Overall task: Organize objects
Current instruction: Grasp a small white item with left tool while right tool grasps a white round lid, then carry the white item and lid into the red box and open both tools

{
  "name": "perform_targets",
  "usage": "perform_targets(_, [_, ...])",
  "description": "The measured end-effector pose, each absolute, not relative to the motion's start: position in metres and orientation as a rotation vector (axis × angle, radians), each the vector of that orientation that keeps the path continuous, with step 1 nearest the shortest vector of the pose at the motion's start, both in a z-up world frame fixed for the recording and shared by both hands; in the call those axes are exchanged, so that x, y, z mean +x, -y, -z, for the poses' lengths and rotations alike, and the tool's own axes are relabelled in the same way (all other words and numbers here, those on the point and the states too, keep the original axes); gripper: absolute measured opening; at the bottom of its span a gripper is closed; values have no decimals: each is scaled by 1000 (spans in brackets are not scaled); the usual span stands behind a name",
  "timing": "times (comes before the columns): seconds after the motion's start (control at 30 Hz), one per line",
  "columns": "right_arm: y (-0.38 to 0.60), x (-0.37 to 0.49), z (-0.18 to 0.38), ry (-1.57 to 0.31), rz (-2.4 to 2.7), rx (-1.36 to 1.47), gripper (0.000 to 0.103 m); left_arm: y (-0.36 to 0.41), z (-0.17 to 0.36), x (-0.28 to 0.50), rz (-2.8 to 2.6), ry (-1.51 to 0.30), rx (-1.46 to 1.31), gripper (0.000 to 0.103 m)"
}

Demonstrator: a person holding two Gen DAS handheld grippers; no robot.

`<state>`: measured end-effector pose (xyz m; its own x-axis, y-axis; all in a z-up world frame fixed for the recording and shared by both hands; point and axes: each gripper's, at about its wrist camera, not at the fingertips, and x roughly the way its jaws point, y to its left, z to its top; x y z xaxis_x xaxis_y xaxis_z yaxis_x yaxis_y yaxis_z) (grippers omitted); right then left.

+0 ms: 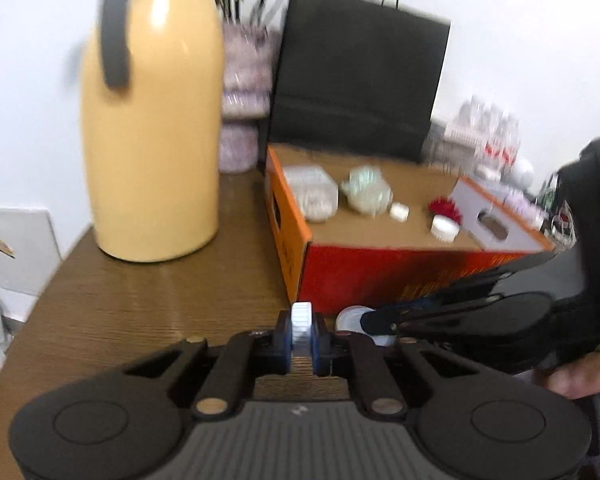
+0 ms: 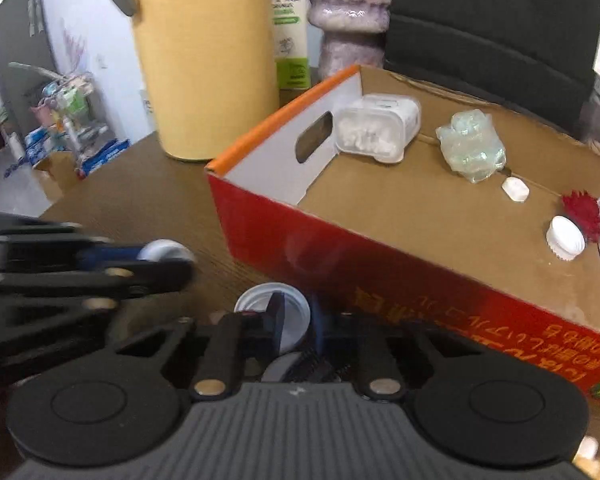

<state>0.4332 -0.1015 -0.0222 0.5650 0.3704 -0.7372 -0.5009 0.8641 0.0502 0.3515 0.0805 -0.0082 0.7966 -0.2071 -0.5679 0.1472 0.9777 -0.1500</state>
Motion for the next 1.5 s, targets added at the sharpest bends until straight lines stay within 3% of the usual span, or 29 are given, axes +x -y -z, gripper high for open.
perform_targets(0.17, [122, 369, -30, -571, -483, -99, 5, -69, -7, 302, 203, -611, -113, 8])
perform_targets(0.33, [182, 262, -67, -476, -478, 35, 5, -51, -20, 218, 290, -539, -139, 8])
perform_targets(0.63, [231, 126, -8, -564, -206, 33, 5, -26, -13, 132, 352, -571, -69, 8])
perform_targets(1.13, [273, 85, -4, -411, -121, 121, 5, 46, -43, 137, 393, -546, 105, 8])
perform_targets(1.37, [292, 97, 4, -396, -88, 132, 5, 43, -41, 161, 352, -571, 82, 8])
perform_targets(1.5, [305, 123, -9, -400, -150, 163, 5, 33, -65, 200, 388, -545, 52, 8])
